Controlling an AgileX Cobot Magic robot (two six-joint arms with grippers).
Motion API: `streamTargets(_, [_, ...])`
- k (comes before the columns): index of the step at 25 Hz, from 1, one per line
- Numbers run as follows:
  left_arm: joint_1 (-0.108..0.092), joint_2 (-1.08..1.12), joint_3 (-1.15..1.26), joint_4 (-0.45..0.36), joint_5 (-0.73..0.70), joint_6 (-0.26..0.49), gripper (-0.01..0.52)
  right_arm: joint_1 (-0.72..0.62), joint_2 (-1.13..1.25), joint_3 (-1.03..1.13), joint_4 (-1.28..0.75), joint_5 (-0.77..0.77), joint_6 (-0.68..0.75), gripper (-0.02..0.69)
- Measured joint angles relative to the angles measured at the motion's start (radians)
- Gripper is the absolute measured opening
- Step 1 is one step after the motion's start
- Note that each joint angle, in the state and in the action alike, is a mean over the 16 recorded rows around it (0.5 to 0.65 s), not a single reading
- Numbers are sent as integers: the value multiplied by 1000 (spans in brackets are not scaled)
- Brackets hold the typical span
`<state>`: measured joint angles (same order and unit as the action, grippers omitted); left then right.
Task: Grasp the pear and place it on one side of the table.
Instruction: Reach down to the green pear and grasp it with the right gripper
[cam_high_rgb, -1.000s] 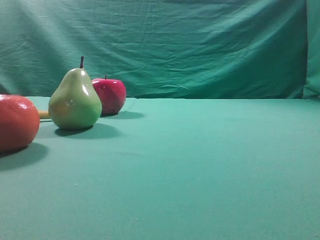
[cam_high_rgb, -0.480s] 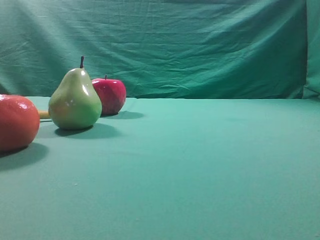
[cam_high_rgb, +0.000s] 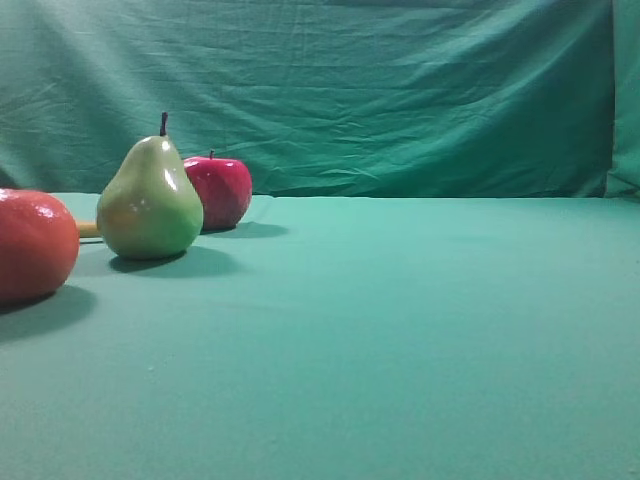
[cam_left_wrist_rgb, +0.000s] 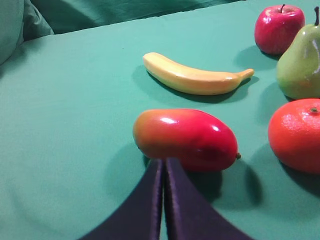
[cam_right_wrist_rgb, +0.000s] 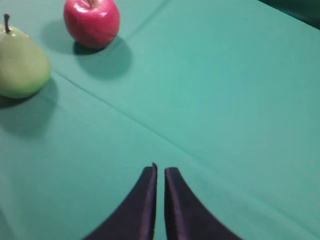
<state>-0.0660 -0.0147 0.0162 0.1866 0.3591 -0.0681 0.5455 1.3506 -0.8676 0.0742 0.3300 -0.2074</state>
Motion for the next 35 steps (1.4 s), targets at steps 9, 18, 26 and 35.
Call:
streamTargets(9, [0,0,0,0,0,0,0,150,294,-226,4,-17,-8,271])
streamTargets(18, [0,0,0,0,0,0,0,219,537,-458,59,-3,-8,592])
streamTargets(26, [0,0,0,0,0,0,0,231,698,-609,141,14,-9,646])
streamTargets(35, [0,0,0,0,0,0,0,245,785,-660,199,-4,-26,604])
